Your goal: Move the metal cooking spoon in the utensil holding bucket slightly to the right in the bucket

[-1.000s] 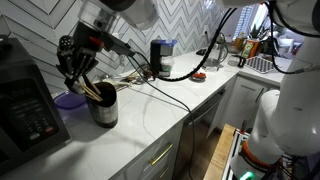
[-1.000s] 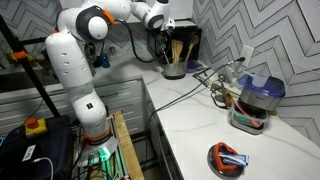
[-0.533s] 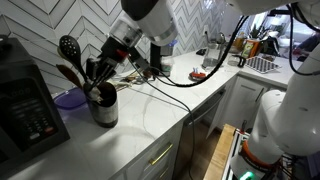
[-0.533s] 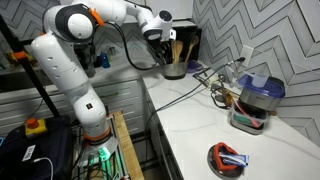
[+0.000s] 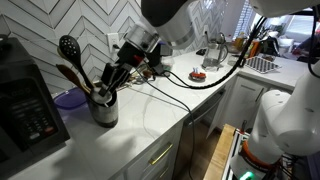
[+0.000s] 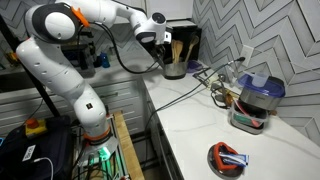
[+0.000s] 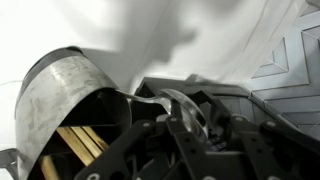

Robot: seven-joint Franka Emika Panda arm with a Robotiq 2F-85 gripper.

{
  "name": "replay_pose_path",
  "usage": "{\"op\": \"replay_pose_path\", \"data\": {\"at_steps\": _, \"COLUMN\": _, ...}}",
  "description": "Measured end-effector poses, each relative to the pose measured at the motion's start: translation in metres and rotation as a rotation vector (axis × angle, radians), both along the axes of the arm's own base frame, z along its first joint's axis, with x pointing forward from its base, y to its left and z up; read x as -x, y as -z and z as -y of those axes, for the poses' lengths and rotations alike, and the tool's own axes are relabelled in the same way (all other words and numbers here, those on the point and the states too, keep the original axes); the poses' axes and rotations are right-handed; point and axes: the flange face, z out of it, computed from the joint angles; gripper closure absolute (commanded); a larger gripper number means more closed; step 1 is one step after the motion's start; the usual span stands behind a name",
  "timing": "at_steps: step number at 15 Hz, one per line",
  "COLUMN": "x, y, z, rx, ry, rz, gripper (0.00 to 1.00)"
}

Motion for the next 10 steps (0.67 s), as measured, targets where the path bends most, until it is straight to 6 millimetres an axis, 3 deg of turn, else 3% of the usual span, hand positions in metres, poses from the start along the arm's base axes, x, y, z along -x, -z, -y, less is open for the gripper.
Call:
{"op": "replay_pose_path", "data": {"at_steps": 2, "x": 0.007, "y": -0.014, "z": 0.004, "rx": 0.028, "ry": 0.002, "rz": 0.051, "gripper": 0.17}}
{"op": "replay_pose_path", "data": {"at_steps": 4, "x": 0.017, "y": -0.041, "z": 0.008, "rx": 0.084, "ry": 0.005, "rz": 0.131, "gripper": 0.02}}
{"op": "replay_pose_path", "data": {"at_steps": 7, "x": 0.043, "y": -0.088, "z": 0.017, "rx": 0.201, "ry": 0.075, "rz": 0.219, "gripper": 0.0}}
{"op": "replay_pose_path", "data": {"at_steps": 10, "x": 0.07, "y": -0.113, "z": 0.035, "rx": 0.309, "ry": 0.193, "rz": 0.225, "gripper": 0.0}}
